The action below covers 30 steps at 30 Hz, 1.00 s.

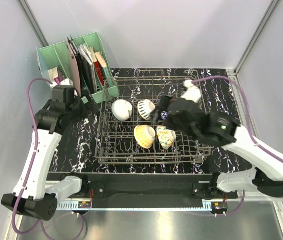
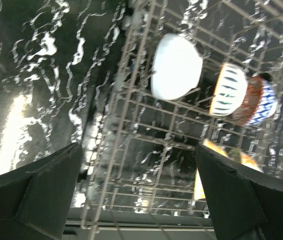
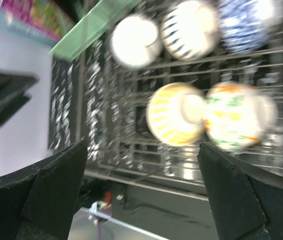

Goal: Unload the bowls from the dish rack

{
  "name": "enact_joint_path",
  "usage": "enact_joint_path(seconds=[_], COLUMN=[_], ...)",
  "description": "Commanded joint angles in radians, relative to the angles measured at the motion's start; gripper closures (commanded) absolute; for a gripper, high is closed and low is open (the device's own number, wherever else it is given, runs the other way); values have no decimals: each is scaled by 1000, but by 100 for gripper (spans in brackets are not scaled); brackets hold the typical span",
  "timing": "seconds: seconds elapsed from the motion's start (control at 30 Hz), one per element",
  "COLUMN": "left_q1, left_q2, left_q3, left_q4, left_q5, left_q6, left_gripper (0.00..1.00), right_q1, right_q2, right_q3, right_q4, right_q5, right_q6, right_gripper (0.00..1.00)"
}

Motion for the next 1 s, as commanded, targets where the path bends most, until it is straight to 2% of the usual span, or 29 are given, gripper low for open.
enact_joint_path(seconds=[0.0, 0.1, 0.2, 0.33, 0.5, 0.63, 0.77, 0.87, 0.97], left_q1=[-2, -2, -2, -2, -2, -2, -4, -4, -2], left_q2=[-11, 70, 145, 217, 274, 311, 326, 340, 357], left_q3=[-59, -86, -88, -88, -68, -60, -60, -60, -71], left_q4=[8, 45, 80, 122, 128, 129, 134, 137, 140], left_q5=[-53, -17, -8, -2, -19, -16, -10, 6, 22], left_q6=[68, 95, 102, 121, 136, 155, 158, 164, 170], left_gripper=[1, 1, 1, 4, 7, 11, 17, 24, 36], right_q1=[-41, -232, -362, -505, -640, -807, -840, -863, -889], right_q2=[-151, -214, -208, -184, -173, -118, -34, 9, 57], right_q3=[23, -15, -79, -168, -262, -308, -270, -257, -264], right_q4=[-260, -256, -204, -118, -32, 61, 88, 89, 89], right_q5=[266, 251, 197, 38, -74, -240, -295, -312, -344], right_q6=[66, -21, -153, -214, -262, -348, -397, -398, -392], right_gripper=[0, 0, 0, 0, 0, 0, 0, 5, 17])
